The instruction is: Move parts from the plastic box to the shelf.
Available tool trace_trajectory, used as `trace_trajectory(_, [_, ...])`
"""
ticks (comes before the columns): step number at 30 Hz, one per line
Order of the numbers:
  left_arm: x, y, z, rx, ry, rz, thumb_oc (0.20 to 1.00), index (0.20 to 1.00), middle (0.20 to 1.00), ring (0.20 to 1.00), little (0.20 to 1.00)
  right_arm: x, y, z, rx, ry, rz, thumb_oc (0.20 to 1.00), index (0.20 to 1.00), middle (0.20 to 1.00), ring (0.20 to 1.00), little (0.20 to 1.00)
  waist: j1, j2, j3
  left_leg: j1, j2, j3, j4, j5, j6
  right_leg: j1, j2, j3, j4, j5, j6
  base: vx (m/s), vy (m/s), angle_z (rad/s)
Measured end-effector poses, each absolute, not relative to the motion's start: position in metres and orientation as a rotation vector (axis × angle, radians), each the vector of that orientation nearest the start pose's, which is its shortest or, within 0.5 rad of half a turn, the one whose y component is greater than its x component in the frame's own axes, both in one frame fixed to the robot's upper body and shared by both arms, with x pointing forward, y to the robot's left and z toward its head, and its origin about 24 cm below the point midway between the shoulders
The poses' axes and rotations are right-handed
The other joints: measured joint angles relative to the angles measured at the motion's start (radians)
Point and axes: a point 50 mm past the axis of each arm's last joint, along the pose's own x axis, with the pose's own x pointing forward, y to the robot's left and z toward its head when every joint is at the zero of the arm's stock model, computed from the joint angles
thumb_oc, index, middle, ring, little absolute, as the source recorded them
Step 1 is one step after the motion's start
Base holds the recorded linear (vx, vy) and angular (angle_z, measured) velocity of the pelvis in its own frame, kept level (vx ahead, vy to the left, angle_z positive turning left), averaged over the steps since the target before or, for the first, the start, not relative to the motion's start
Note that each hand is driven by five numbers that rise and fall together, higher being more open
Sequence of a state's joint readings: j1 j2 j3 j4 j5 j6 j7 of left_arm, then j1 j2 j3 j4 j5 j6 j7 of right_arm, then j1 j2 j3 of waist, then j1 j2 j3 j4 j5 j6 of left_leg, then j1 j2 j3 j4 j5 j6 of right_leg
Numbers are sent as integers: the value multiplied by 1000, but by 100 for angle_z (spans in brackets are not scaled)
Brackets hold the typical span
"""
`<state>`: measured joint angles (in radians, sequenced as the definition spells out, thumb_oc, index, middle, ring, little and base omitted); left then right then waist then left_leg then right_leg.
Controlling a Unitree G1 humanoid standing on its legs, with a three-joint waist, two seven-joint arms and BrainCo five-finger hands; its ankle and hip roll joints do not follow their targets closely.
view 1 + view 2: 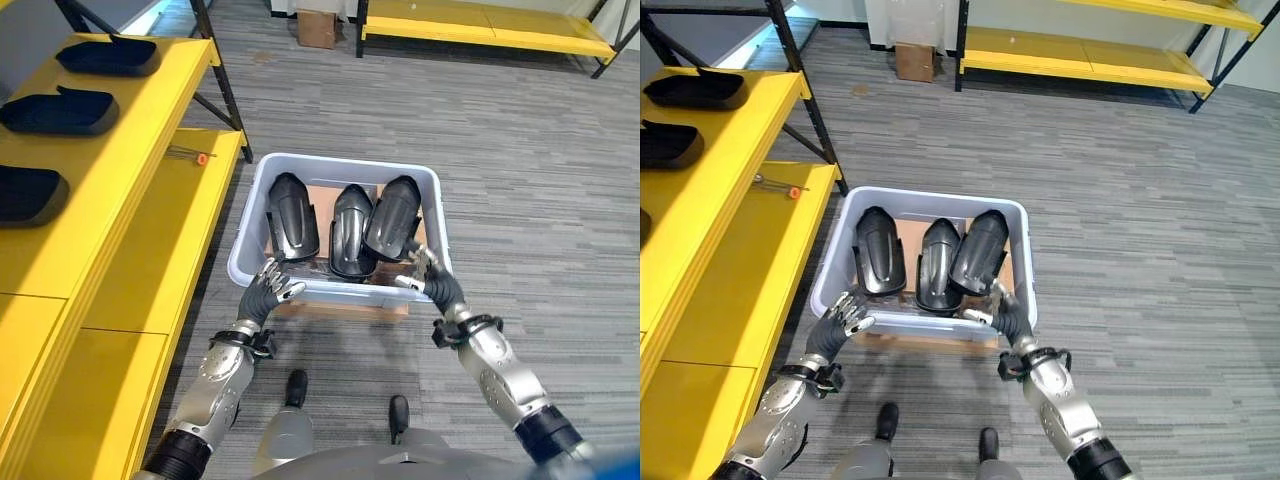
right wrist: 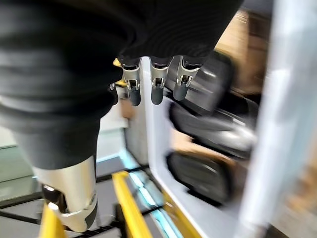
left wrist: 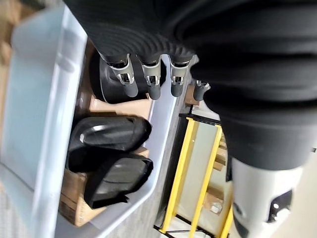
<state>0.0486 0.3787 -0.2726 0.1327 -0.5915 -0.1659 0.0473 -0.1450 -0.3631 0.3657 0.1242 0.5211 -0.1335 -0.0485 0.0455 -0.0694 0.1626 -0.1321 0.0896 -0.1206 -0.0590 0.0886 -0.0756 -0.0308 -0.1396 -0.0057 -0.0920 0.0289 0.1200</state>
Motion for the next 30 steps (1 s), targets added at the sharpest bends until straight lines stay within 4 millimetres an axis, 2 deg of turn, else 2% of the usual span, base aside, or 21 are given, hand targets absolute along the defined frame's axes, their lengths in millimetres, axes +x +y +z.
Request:
trace_trajectory(2, [243,167,18,-262,84,-111,1000,1000,1000,1000,1000,284,-134,66,116,-83,269,1000,1000,1000,1000,1000,-2,13,2,-17,7,-1,-11,17,-5,-21,6,-2,0,14,-2,-33,-62,-4])
trace_trajectory(3, [251,159,29,-280,30,-133,1000,1000,1000,1000,1000,294,-126,81,116,-139,276,1000,1000,1000,1000,1000,3,20,7,-27,7,-2,-12,27,-12,-31,7,-3,0,17,-3,-36,-46,3])
trace_trajectory(11, [272,143,74,-332,-164,-169,1000,1000,1000,1000,1000,311,-105,93,136,-172,263,1000,1000,1000,1000,1000,13,34,24,-60,-2,-5,-7,27,-12,-59,5,-7,1,18,0,-69,-10,2])
trace_trajectory(14, [291,128,111,-329,-299,-214,1000,1000,1000,1000,1000,336,-97,119,95,-231,230,1000,1000,1000,1000,1000,13,48,83,-135,-5,-8,30,28,-11,-136,1,-4,41,18,3,-90,2,-1])
trace_trajectory(16, [297,124,128,-335,-359,-224,1000,1000,1000,1000,1000,344,-93,135,89,-273,216,1000,1000,1000,1000,1000,14,52,132,-149,-9,-9,37,37,-12,-152,-1,-1,51,22,6,-59,11,-2])
trace_trajectory(20, [300,125,138,-318,-396,-223,1000,1000,1000,1000,1000,361,-99,160,57,-328,150,1000,1000,1000,1000,1000,21,58,181,-181,-15,-2,45,42,-8,-197,-4,12,75,23,9,-23,4,-5])
trace_trajectory(22, [299,128,136,-316,-387,-212,1000,1000,1000,1000,1000,362,-102,162,56,-332,125,1000,1000,1000,1000,1000,24,59,182,-190,-18,-2,45,42,-7,-205,-7,11,75,23,10,-9,-1,3])
trace_trajectory(26, [299,131,140,-320,-412,-199,1000,1000,1000,1000,1000,364,-120,176,43,-386,46,1000,1000,1000,1000,1000,29,61,208,-197,-22,-2,45,42,-7,-210,-11,11,74,22,11,-2,0,2])
trace_trajectory(27, [299,134,141,-317,-414,-182,1000,1000,1000,1000,1000,364,-131,186,55,-426,-12,1000,1000,1000,1000,1000,27,64,223,-200,-23,-1,45,42,-7,-216,-12,12,75,22,11,-6,5,-4])
trace_trajectory(30, [299,135,140,-309,-414,-169,1000,1000,1000,1000,1000,360,-144,200,23,-504,-71,1000,1000,1000,1000,1000,23,69,239,-206,-26,3,45,43,-6,-226,-15,14,78,22,12,-13,4,-4])
